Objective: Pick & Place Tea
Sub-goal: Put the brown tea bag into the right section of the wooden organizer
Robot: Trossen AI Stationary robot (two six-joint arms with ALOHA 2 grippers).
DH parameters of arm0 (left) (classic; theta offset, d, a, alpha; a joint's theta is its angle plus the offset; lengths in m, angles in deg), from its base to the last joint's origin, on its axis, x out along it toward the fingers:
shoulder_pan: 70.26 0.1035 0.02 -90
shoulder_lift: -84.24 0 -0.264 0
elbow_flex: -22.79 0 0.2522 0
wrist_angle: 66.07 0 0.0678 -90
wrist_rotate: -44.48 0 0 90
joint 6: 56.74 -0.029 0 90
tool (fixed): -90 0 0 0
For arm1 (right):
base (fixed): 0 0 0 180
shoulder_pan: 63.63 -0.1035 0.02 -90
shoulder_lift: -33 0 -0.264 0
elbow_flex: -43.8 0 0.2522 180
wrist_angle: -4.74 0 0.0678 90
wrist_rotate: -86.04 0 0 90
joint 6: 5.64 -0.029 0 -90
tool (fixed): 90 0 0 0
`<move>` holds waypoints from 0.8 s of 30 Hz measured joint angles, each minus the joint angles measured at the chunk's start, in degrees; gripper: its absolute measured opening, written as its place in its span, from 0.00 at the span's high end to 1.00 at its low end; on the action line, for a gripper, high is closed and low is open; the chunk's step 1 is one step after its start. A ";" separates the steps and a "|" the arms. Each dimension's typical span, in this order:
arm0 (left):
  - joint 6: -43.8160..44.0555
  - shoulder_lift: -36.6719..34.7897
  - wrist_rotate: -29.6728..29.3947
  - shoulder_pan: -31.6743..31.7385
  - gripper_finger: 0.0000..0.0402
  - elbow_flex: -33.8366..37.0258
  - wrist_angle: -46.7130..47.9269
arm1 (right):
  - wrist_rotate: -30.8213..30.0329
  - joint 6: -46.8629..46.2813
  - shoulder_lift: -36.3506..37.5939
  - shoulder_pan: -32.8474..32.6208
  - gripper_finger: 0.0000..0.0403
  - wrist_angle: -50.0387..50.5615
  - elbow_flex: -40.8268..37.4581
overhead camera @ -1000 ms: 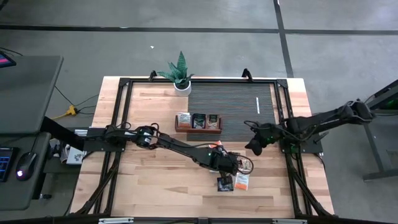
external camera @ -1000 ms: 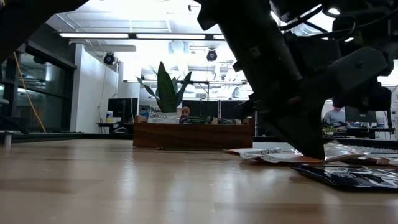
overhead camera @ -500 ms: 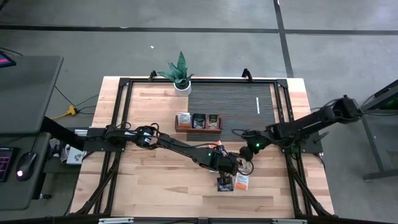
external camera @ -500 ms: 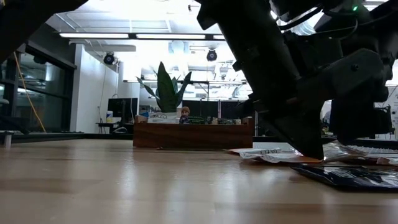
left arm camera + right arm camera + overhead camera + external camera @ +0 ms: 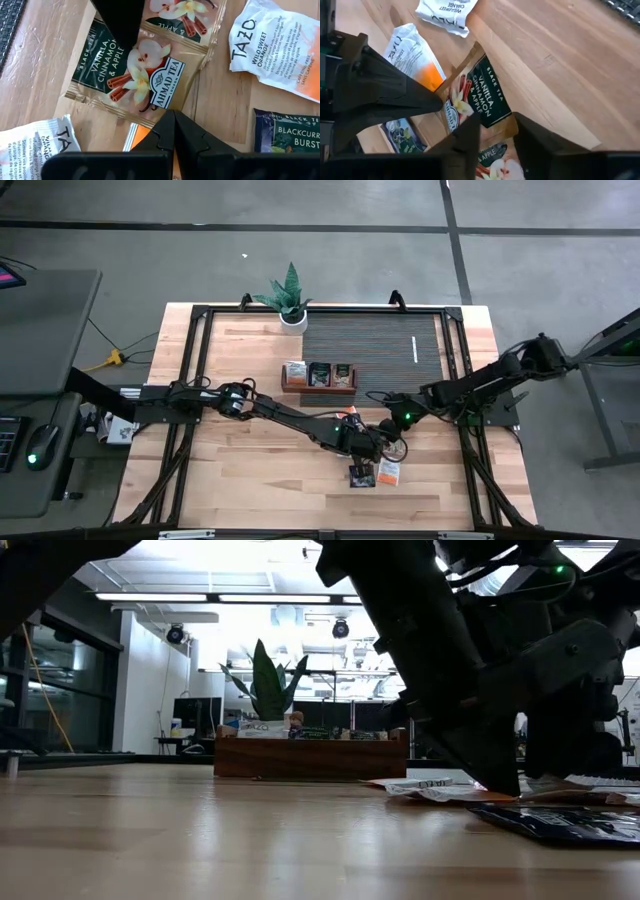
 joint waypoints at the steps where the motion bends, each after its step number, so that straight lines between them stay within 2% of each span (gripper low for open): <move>1: 0.01 0.00 0.02 0.02 1.00 0.00 0.05 | -0.11 0.01 0.02 0.06 0.79 -0.02 0.00; 4: 0.01 0.00 0.24 0.02 1.00 0.00 0.06 | -0.11 0.14 0.04 0.28 0.94 -0.09 0.00; 6: 0.01 0.00 0.35 0.04 1.00 0.00 0.04 | -0.11 0.31 0.07 0.28 0.98 -0.17 0.00; 11: 0.01 -0.01 1.49 0.09 0.99 0.00 0.00 | 0.06 0.33 0.07 0.28 0.99 -0.04 0.00; 14: -0.69 -0.50 1.55 0.13 0.96 0.11 0.07 | 0.11 0.41 0.07 0.28 0.99 0.06 0.00; 21: -4.05 -4.39 -0.61 0.71 0.77 0.56 1.60 | -0.31 1.32 0.11 0.30 1.00 0.84 0.02; 24: -5.38 -5.88 0.73 1.49 0.68 0.76 2.96 | -0.56 1.49 0.11 0.29 1.00 0.90 0.00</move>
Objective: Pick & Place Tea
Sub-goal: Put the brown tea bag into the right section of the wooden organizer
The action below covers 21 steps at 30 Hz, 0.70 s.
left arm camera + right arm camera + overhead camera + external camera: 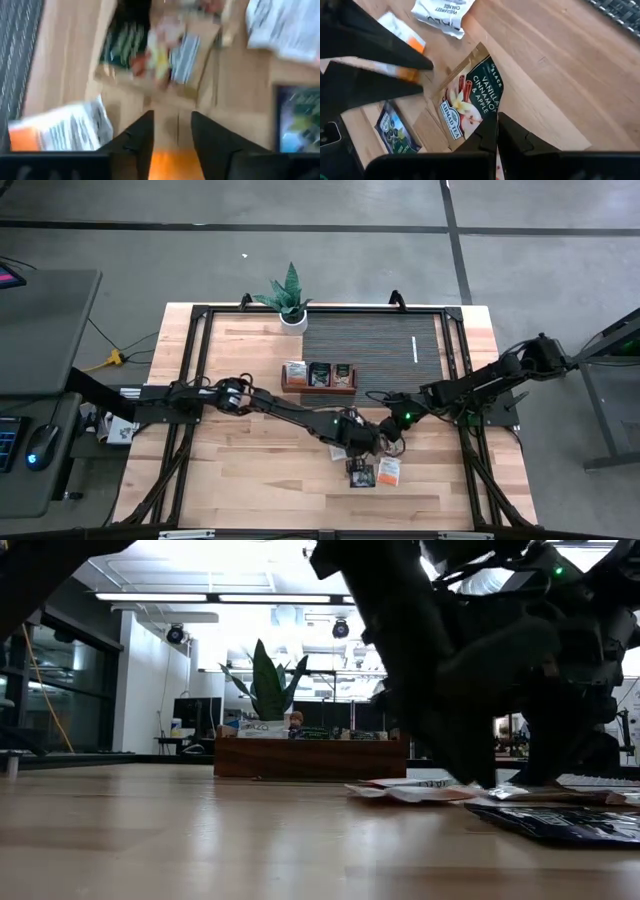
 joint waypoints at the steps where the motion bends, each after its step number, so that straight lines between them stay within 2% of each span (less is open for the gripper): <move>1: -0.20 -0.32 0.64 0.26 0.66 -0.02 -0.38 | -0.20 0.00 0.00 -0.01 1.00 -0.14 0.00; 6: -0.87 -4.28 0.29 1.07 0.60 -0.24 0.72 | -2.27 0.07 0.43 -0.01 1.00 -1.83 0.00; 12: -2.08 -6.23 0.05 1.30 0.61 -0.26 1.33 | -4.86 0.84 3.05 -0.01 1.00 -3.02 0.00; 15: -2.37 -7.80 -1.97 1.15 0.62 0.10 5.35 | -7.18 1.79 5.15 -0.01 1.00 -2.89 0.00; 17: -2.78 -9.53 -2.71 1.27 0.62 0.62 4.30 | -9.25 2.39 6.49 -0.01 1.00 -2.65 0.00; 21: -3.69 -13.86 -5.35 1.22 0.64 4.42 7.11 | -12.91 4.05 9.00 0.01 1.00 -2.13 0.00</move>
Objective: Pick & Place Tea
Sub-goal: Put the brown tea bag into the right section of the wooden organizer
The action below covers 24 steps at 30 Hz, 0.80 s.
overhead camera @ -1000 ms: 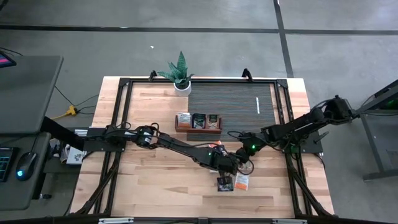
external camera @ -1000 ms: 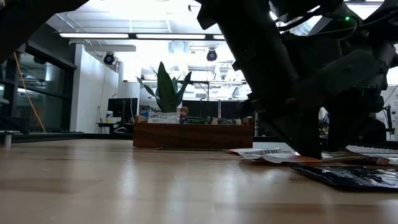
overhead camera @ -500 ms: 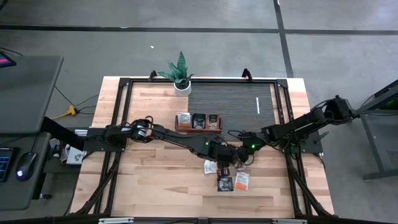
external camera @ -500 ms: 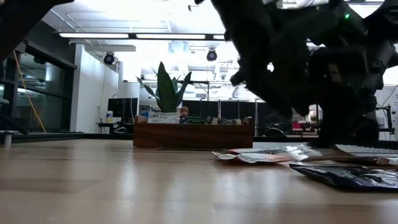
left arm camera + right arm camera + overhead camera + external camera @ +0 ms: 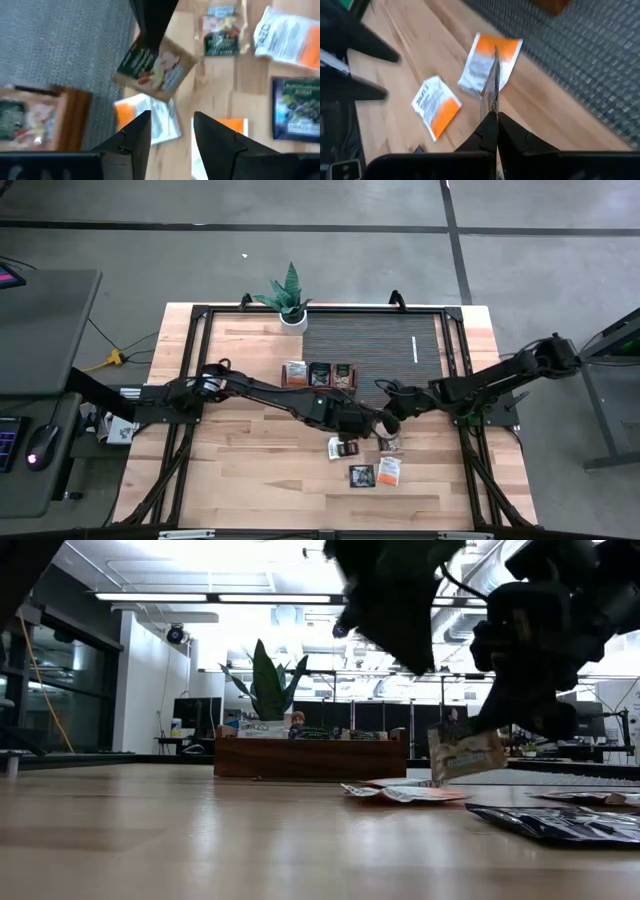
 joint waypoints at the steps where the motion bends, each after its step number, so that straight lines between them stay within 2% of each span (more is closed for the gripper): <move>1: 0.05 -0.72 -0.13 0.07 0.64 0.91 -2.78 | -0.66 0.40 0.57 0.01 1.00 0.41 0.00; 3: 0.71 -3.19 -0.46 0.70 0.65 4.00 -6.14 | -2.06 1.26 1.64 0.24 1.00 0.59 0.00; 5: 0.94 -7.51 -0.55 0.79 0.66 9.07 -4.12 | -3.33 2.35 2.84 0.68 1.00 0.59 0.00; 7: 2.51 -9.86 -0.13 1.27 0.66 14.03 -12.62 | -4.59 4.01 3.62 1.45 1.00 0.92 0.35; 9: 4.51 -14.12 0.36 1.48 0.67 21.27 -14.13 | -4.95 6.77 3.96 2.51 1.00 2.51 1.89; 10: 5.39 -15.85 1.07 1.54 0.67 24.71 -14.68 | -4.90 8.77 4.00 3.20 1.00 3.60 2.93; 12: 7.94 -17.76 2.12 1.53 0.67 29.97 -24.16 | -4.72 14.07 4.03 4.61 1.00 5.14 5.42; 15: 10.98 -23.18 2.53 1.41 0.67 37.73 -26.13 | -4.61 21.91 4.07 6.90 1.00 8.50 9.79; 17: 13.33 -25.08 2.94 1.07 0.67 40.97 -30.76 | -4.52 26.55 3.98 8.68 1.00 12.05 12.79; 21: 17.33 -29.61 2.51 0.68 0.67 49.02 -33.58 | -4.06 36.12 3.28 12.40 1.00 16.22 17.21; 24: 19.69 -32.54 3.20 0.74 0.67 54.87 -42.36 | -1.07 42.74 2.88 15.35 1.00 15.93 18.97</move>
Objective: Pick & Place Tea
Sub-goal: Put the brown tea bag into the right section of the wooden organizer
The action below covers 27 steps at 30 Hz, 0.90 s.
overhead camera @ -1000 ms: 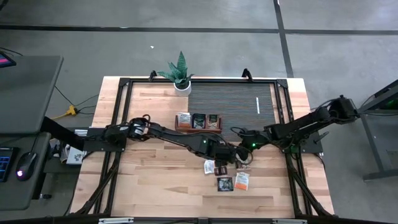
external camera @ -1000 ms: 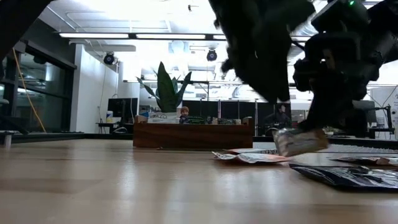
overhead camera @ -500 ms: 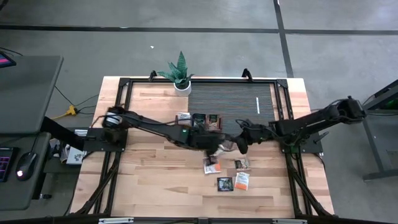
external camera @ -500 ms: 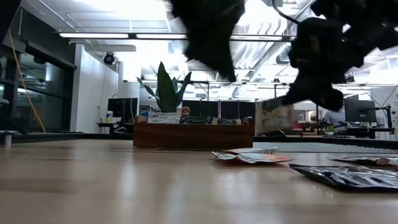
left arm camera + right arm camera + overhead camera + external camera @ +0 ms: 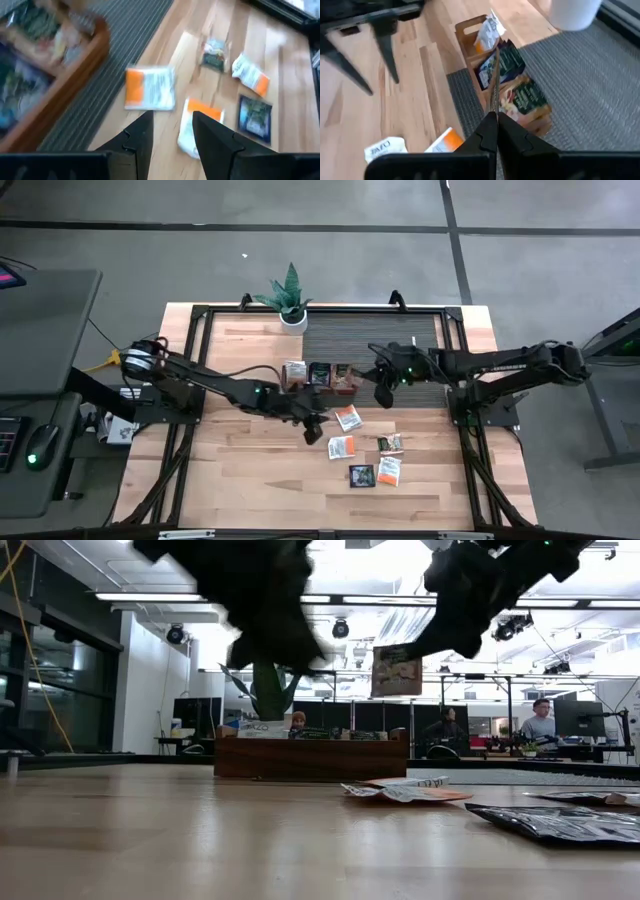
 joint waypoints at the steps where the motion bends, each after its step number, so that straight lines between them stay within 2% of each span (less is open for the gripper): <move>1: 0.64 -1.38 1.01 0.00 0.67 2.60 -1.03 | 0.95 1.90 -0.42 0.89 1.00 0.01 0.41; 7: 6.04 -2.31 7.87 0.00 0.67 13.46 -20.69 | 8.26 10.99 -3.56 6.21 1.00 -3.94 1.76; 11: 9.79 -2.42 11.87 0.00 0.67 17.45 -31.65 | 11.85 14.29 -7.85 9.14 1.00 -7.70 1.79; 17: 9.67 -2.42 12.00 0.02 0.67 18.32 -33.26 | 12.63 16.83 -12.59 11.39 1.00 -9.31 1.72; 21: 9.99 -2.40 13.98 0.02 0.67 18.32 -33.82 | 15.83 18.57 -15.16 12.48 1.00 -11.91 1.71; 27: 10.62 -2.40 14.21 0.02 0.67 18.32 -33.74 | 15.87 20.28 -17.66 12.69 1.00 -12.49 1.71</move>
